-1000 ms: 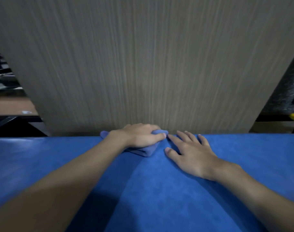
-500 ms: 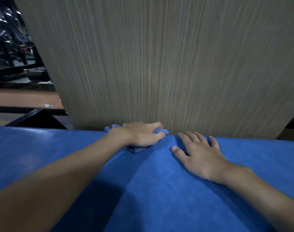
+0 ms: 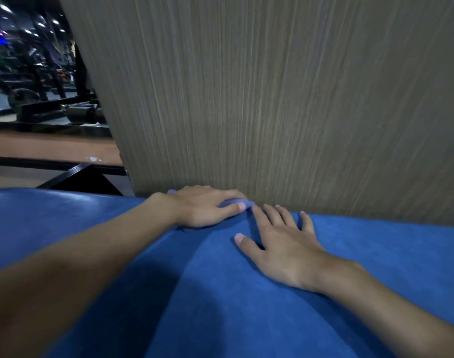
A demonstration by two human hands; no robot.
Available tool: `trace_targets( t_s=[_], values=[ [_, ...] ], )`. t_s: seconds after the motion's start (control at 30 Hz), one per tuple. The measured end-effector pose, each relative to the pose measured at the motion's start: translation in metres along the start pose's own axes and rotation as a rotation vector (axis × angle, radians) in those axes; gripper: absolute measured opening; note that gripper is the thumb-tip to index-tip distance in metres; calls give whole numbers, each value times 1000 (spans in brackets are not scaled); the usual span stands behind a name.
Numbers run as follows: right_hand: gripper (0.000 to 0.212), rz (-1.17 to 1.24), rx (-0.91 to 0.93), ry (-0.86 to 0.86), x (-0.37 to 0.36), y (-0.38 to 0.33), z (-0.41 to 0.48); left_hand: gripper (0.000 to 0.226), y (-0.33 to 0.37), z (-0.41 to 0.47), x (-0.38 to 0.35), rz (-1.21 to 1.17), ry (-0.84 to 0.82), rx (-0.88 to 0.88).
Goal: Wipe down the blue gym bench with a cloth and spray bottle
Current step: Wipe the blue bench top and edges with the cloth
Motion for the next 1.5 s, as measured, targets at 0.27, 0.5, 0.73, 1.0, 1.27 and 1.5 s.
trace_targets(
  t_s=[0.27,0.5,0.73,1.0,1.27,1.5],
  values=[
    [71,-36,-23,-7,3,-4,0,42,-27,-16,2,29,-5,17],
    [75,-69,17,-47,-3,-45,16,43,-97,-47,8,-8,11,202],
    [76,-115,27,-59,-6,-63,28,41,-77,-30,4,-33,62,163],
    [76,-81,279,-53,-20,-164,44,53,-163,-73,9,-65,97,295],
    [75,-113,394,-69,-33,-250,71,49,-245,-132,22,-55,144,501],
    [74,-115,424,-45,-36,-287,92,51,-306,-165,29,-55,183,663]
  ],
)
Point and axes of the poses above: each hand's wrist, its own z-axis towards the middle knuckle, its own x-axis out of the back of the hand, y = z × x, the point moved 7 cm from there along z, towards the middle knuckle, and after that the axes turned 4 degrees about -x, right-handed, at the moved point
